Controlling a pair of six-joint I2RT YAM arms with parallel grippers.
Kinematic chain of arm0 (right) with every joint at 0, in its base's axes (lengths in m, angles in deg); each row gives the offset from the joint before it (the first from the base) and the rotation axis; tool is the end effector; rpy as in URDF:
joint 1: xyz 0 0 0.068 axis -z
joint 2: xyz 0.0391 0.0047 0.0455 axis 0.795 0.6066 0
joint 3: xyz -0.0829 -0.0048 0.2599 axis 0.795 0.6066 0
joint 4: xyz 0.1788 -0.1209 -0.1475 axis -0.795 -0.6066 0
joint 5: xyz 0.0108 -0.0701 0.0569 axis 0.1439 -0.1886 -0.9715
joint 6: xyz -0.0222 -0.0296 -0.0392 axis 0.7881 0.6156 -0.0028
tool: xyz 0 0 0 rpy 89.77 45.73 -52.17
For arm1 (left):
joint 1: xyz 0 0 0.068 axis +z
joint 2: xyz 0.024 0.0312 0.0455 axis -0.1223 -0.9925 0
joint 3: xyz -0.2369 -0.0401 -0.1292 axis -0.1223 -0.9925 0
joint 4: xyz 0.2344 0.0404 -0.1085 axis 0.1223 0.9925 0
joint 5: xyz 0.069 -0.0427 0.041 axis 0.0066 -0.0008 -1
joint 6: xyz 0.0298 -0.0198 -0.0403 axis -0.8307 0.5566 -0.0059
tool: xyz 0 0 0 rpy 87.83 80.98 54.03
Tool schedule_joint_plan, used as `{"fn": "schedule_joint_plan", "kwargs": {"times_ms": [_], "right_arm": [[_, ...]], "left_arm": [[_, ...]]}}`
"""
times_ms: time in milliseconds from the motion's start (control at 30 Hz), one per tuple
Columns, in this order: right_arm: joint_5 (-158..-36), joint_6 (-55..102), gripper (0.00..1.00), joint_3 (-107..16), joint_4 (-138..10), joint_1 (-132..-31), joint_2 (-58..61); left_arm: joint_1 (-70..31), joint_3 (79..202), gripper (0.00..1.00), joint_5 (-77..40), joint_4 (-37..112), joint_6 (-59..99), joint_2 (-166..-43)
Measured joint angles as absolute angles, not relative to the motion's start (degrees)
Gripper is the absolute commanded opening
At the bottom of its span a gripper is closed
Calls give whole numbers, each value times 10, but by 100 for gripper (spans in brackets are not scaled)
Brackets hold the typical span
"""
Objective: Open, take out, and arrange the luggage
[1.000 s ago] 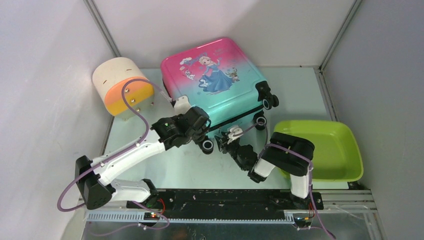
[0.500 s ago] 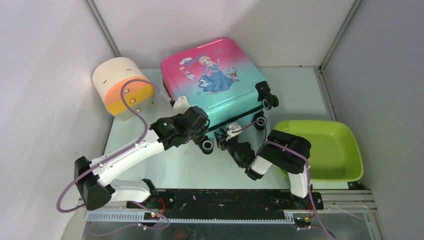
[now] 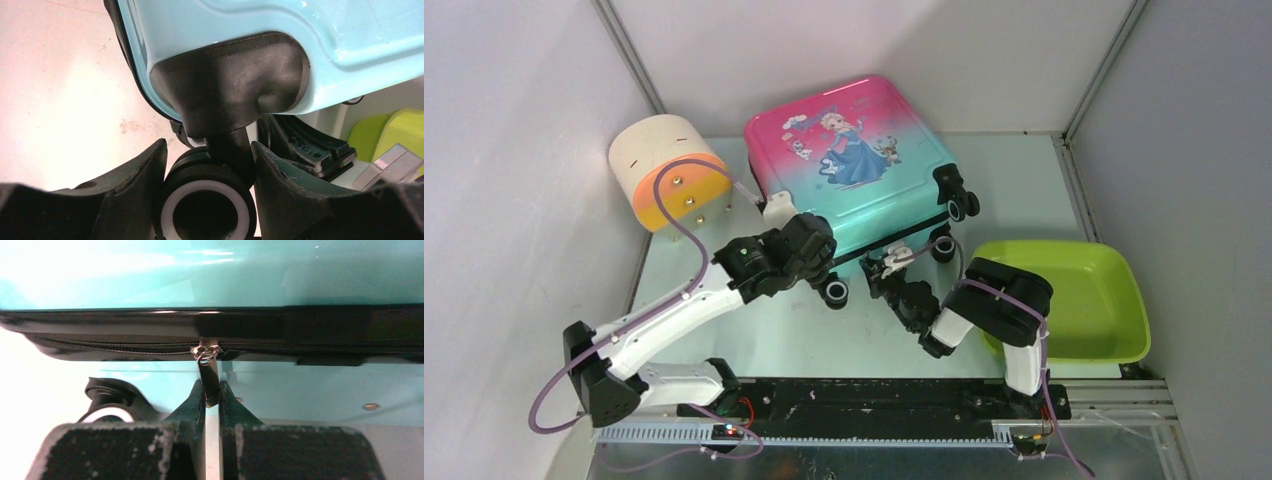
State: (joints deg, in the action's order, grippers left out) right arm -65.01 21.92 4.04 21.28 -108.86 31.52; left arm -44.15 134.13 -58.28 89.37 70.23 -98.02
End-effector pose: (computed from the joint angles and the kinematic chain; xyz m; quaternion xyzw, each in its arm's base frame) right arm 0.1809 0.2440 0.1194 -0.1445 0.6954 0.2424 0.6609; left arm 0.1618 -0.1715 0.3229 -0.1672 0.9011 -0.1121 0.3840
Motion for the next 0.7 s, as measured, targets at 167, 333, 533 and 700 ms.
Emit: {"fn": "schedule_joint_plan", "kwargs": {"times_ms": [167, 333, 533, 700], "right_arm": [[-639, 209, 0, 70, 213, -1063, 287], [-623, 197, 0, 94, 213, -1050, 265], [-595, 181, 0, 120, 212, -1044, 243], [-569, 151, 0, 152, 207, -1036, 217]], "left_arm": [[-433, 1326, 0, -581, 896, 682, -944], [-417, 1292, 0, -570, 887, 646, -893], [-402, 1283, 0, -559, 895, 613, -867], [-397, 1280, 0, -547, 894, 598, -864]]}}
